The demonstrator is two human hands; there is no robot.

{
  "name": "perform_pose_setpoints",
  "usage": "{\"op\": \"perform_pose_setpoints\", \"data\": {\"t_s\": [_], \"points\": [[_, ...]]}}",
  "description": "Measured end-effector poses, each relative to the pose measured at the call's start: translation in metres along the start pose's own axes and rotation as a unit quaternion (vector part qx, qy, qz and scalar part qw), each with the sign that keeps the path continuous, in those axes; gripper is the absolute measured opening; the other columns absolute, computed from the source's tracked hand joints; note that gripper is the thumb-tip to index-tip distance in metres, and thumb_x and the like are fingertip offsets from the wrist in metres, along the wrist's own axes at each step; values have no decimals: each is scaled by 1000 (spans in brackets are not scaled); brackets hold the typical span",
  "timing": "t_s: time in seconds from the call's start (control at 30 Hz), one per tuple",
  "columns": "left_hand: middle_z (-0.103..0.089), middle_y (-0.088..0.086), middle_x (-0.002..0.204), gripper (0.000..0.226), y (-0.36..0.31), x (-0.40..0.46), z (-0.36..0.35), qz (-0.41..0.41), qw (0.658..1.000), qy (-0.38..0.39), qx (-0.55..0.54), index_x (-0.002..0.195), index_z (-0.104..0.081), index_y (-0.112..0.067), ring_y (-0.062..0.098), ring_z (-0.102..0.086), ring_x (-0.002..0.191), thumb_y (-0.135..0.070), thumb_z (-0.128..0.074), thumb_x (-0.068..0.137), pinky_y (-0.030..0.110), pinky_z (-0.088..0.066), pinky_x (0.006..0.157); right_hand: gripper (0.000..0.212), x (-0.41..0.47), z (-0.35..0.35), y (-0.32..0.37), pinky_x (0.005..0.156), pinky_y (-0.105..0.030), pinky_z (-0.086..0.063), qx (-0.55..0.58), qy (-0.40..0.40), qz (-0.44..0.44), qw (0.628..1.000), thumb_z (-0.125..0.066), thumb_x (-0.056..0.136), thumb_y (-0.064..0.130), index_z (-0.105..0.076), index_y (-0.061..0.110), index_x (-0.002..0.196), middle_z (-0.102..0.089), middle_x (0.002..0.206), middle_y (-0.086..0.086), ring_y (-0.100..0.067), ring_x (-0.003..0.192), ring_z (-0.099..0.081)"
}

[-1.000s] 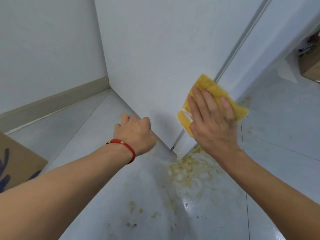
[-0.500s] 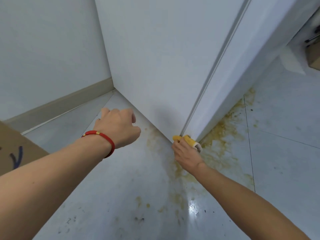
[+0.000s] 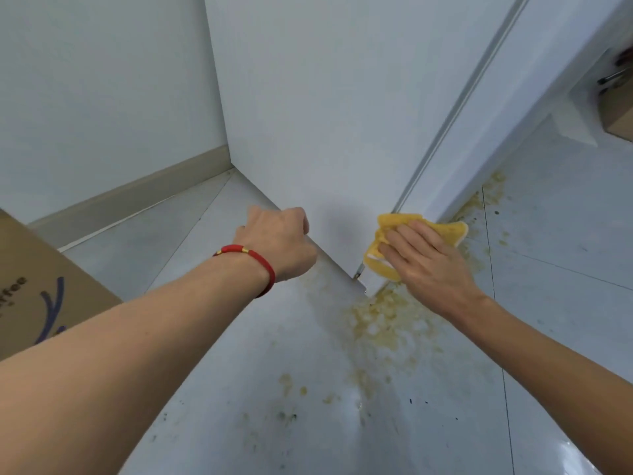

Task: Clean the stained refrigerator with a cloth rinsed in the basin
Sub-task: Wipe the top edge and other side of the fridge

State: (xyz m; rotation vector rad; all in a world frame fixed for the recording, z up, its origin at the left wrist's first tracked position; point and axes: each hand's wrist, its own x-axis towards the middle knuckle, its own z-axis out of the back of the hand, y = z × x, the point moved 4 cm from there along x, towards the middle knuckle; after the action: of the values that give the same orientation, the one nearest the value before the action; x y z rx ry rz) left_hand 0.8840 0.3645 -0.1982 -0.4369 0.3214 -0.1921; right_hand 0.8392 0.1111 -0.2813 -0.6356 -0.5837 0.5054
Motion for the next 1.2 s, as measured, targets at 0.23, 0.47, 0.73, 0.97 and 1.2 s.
{"op": "perform_pose_setpoints", "data": {"t_s": [0.23, 0.47, 0.73, 0.97, 1.2], "points": [[-44, -6, 149, 58, -35, 9, -31, -131, 989, 51, 55, 147, -43, -26, 22, -13, 151, -18, -54, 91, 45, -35, 113, 42, -14, -60, 73, 122, -52, -11, -82, 170, 145, 971, -48, 87, 15, -67, 10, 124, -62, 126, -11, -35, 130, -46], [-43, -7, 152, 58, -29, 7, -34, -125, 989, 58, 60, 150, -41, -27, 22, -7, 154, -16, -51, 93, 47, -31, 117, 36, -16, -65, 89, 113, -58, -19, -53, 265, 224, 936, -49, 95, 15, -71, 10, 123, -59, 127, -11, -37, 122, -51], [-49, 10, 135, 58, -3, 12, -35, -26, 994, 102, 24, 146, -44, -34, 29, -39, 139, -26, -51, 88, 46, -47, 104, 27, 11, 49, -50, 119, -42, -41, 48, -46, 82, 994, -52, 104, 1, -74, 15, 115, -70, 125, -5, -22, 123, -65], [-58, 10, 120, 53, -6, 9, -38, -30, 993, 104, 35, 145, -45, -28, 29, -33, 135, -26, -49, 93, 43, -50, 98, 33, 7, 33, -47, 127, -50, -21, 18, -130, -25, 991, -56, 101, -1, -73, 11, 127, -69, 133, -9, -26, 132, -59], [-59, 8, 122, 50, 0, 0, -25, -26, 995, 84, 44, 144, -47, -25, 25, -43, 128, -23, -50, 94, 41, -51, 98, 15, -18, -73, 96, 110, -50, -27, -6, 235, 148, 961, -85, 79, 25, -76, 15, 73, -67, 77, -2, -28, 89, -64]]}}
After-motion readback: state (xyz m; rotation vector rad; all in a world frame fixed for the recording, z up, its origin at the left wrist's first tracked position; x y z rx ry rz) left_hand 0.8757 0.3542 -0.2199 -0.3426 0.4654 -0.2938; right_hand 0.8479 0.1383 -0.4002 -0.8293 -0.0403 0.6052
